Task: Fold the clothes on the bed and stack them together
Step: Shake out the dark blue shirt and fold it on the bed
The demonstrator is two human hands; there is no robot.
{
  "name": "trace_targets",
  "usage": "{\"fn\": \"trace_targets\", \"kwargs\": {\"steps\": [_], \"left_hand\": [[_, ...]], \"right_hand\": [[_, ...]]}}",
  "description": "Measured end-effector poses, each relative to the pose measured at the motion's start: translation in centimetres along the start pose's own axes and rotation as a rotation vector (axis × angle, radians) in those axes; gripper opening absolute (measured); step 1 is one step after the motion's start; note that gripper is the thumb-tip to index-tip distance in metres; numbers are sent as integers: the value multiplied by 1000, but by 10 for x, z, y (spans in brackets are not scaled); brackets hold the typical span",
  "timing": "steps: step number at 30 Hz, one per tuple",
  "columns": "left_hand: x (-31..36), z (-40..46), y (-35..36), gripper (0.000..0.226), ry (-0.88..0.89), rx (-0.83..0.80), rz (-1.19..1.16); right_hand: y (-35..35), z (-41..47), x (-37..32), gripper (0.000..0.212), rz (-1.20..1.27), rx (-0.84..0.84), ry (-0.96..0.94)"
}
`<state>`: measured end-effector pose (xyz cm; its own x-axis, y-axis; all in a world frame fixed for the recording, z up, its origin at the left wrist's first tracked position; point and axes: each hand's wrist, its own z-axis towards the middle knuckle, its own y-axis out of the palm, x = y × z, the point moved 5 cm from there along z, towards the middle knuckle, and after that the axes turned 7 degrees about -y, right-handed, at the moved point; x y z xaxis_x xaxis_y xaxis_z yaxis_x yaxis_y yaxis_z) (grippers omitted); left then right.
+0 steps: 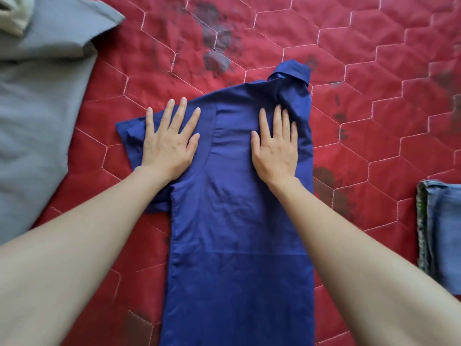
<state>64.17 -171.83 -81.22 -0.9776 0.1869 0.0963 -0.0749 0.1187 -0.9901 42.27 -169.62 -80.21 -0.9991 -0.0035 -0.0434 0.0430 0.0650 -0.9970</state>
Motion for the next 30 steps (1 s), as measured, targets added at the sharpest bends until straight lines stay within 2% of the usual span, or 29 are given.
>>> {"fn": "trace_targets", "kwargs": {"steps": [3, 8, 13, 16, 19, 25, 30], "left_hand": [[-29, -10, -6, 54, -22, -7, 45], [-85, -28, -16, 56, -102, -48, 29], [-113, -45, -41, 50, -95, 82, -160], [-110, -50, -55, 43, 36, 165, -182], [-104, -48, -61, 39, 82, 194, -197], [-105, -32, -62, 21, -46, 192, -246], [-114, -23, -64, 14, -161, 183, -392]], "right_hand": [[-11, -11, -23, 55, 63, 16, -34], [-28, -59, -116, 51, 325, 58, -272], [-25, -89, -176, 47, 419, 51, -380], [-23, -93, -185, 42, 405, 78, -419], [-27, -92, -185, 35, 400, 204, -481], [-26, -96, -180, 12, 344, 283, -509], [-41, -102, -175, 9, 388, 389, -463]]}}
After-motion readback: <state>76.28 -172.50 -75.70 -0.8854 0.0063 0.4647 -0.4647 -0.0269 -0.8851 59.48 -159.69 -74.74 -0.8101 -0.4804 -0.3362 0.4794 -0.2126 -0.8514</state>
